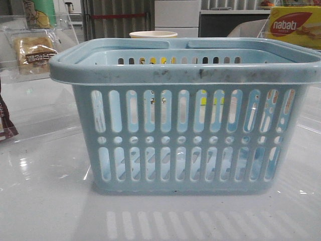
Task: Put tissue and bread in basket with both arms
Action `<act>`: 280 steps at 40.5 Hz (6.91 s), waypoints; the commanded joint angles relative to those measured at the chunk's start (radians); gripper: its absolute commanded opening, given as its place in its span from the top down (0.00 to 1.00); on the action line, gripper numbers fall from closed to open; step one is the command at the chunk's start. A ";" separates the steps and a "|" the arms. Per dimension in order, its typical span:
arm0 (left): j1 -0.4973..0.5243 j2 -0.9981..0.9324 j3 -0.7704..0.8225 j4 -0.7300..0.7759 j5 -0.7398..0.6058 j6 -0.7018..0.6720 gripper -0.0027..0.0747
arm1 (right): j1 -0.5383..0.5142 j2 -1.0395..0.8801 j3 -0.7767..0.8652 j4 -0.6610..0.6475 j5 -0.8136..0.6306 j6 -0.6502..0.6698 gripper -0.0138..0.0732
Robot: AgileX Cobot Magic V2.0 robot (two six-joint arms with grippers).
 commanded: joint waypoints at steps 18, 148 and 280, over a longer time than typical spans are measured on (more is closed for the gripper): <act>-0.006 -0.018 0.005 0.001 -0.086 -0.006 0.85 | 0.000 -0.019 -0.006 -0.008 -0.093 -0.006 0.78; -0.205 0.626 -0.743 -0.116 0.613 0.140 0.31 | -0.237 1.428 -1.295 0.026 0.679 -0.004 0.18; -0.205 0.626 -0.743 -0.118 0.615 0.140 0.31 | 0.512 1.565 -1.339 0.052 0.554 -0.006 0.17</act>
